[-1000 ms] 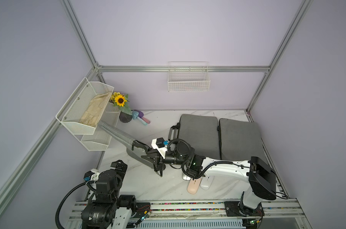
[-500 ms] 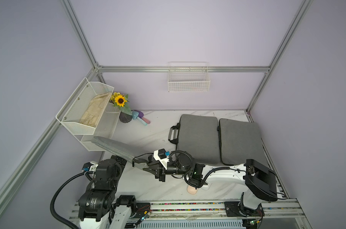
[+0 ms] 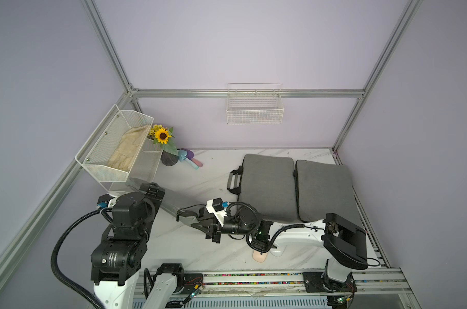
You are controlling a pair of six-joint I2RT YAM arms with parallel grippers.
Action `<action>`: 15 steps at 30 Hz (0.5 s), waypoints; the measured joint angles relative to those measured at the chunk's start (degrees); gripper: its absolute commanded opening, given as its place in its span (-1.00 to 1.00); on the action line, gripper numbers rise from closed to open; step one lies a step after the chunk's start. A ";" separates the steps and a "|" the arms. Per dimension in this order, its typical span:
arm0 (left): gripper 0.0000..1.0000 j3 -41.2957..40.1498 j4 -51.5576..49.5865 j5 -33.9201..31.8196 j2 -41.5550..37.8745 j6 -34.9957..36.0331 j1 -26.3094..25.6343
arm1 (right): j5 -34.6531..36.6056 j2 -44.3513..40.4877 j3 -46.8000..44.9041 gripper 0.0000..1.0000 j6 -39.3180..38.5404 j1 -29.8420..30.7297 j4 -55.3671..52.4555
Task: Put the mouse into the laptop bag
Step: Adjust the zippered laptop bag at the center of the board.
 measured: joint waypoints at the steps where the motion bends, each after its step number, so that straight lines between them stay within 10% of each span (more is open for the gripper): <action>1: 1.00 0.07 0.87 0.98 1.49 0.59 0.07 | 0.39 0.33 0.02 -1.00 0.11 0.39 0.17; 15: 1.00 1.53 7.82 9.20 14.36 5.03 0.33 | 6.54 6.25 4.98 -1.00 6.49 1.01 -1.70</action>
